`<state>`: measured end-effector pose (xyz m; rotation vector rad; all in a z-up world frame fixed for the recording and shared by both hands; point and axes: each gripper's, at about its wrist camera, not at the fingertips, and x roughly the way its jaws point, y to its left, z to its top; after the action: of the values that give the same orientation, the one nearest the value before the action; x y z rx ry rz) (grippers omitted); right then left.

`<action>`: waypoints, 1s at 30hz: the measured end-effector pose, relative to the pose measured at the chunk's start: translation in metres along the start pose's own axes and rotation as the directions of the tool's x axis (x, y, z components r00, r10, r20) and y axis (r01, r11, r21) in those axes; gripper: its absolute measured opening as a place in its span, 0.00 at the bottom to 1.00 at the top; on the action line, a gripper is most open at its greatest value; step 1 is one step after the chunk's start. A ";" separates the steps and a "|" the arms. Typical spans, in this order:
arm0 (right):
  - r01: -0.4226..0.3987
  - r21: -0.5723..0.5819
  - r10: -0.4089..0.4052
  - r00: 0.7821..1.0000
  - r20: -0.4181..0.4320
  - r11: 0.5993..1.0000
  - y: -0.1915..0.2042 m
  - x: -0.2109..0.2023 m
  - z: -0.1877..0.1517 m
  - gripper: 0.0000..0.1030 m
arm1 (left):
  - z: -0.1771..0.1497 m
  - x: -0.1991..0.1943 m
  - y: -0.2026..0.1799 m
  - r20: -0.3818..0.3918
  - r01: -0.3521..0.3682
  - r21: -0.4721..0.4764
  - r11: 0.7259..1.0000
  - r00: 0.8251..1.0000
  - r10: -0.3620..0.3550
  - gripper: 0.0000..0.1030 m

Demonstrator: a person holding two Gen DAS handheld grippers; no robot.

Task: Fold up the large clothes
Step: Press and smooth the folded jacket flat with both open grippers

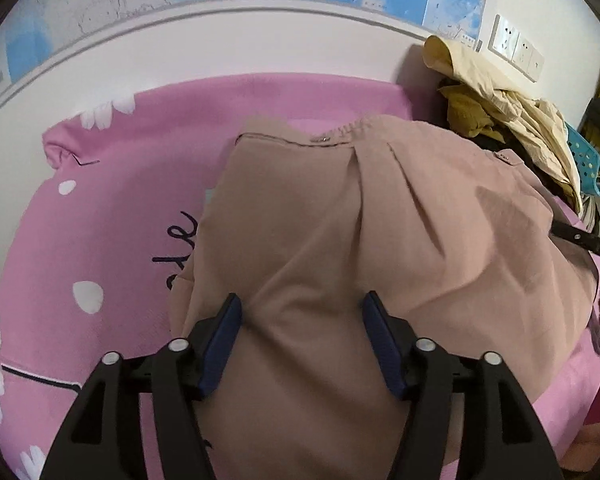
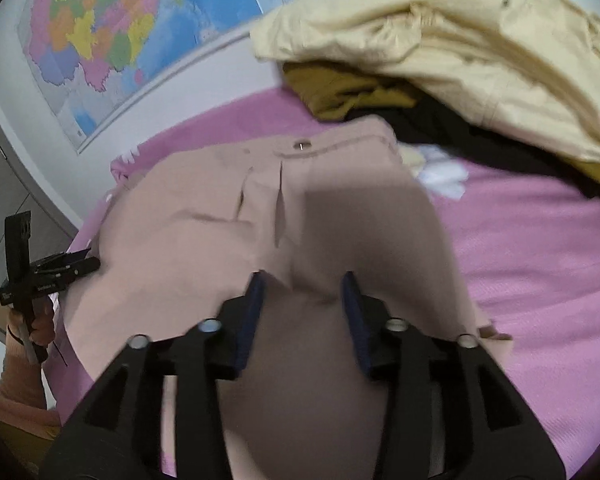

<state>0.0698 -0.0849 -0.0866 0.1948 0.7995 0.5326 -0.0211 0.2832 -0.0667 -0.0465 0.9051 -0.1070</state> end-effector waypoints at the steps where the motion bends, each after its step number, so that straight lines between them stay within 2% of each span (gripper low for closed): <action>1: -0.007 -0.003 0.007 1.000 0.014 1.000 0.002 -0.007 0.000 0.49 | -0.001 -0.002 -0.003 0.008 -0.012 0.002 1.000 1.000 0.012 0.63; 4: -0.024 -0.002 0.025 0.999 0.046 1.000 0.006 -0.022 -0.001 0.49 | -0.003 -0.008 -0.010 0.022 -0.051 0.011 0.999 0.998 0.051 0.65; 10: -0.040 -0.015 0.041 0.997 0.072 0.999 0.009 -0.038 -0.012 0.55 | -0.007 -0.023 -0.021 0.058 -0.078 0.025 0.997 0.995 0.076 0.68; 13: -0.009 0.009 0.009 0.998 0.058 1.000 -0.002 -0.037 -0.019 0.55 | -0.010 -0.028 -0.027 0.071 -0.087 0.045 0.995 0.994 0.084 0.73; 16: 0.092 0.033 -0.093 0.995 0.019 0.995 -0.019 -0.024 -0.025 0.52 | -0.013 -0.028 -0.029 0.071 -0.089 0.046 0.995 0.994 0.085 0.73; 18: 0.059 0.093 -0.061 0.998 0.014 0.994 -0.032 -0.019 -0.029 0.50 | -0.015 -0.024 -0.026 0.060 -0.085 0.033 0.996 0.995 0.082 0.73; 22: 0.075 0.081 -0.078 0.996 0.033 0.994 -0.023 -0.027 -0.028 0.52 | -0.018 -0.020 -0.020 0.046 -0.095 0.011 0.995 0.994 0.095 0.73; 28: -0.009 -0.013 0.011 0.992 0.124 1.000 0.008 -0.062 -0.026 0.54 | -0.021 -0.046 -0.011 0.109 -0.021 -0.027 0.999 0.994 0.024 0.73; 30: -0.040 -0.067 0.048 0.992 0.118 0.997 0.025 -0.064 -0.028 0.55 | -0.023 -0.045 -0.011 0.100 -0.036 -0.016 0.999 0.994 0.037 0.73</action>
<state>0.0037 -0.0981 -0.0566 0.1834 0.6612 0.5821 -0.0680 0.2771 -0.0448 -0.0482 0.8057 -0.0637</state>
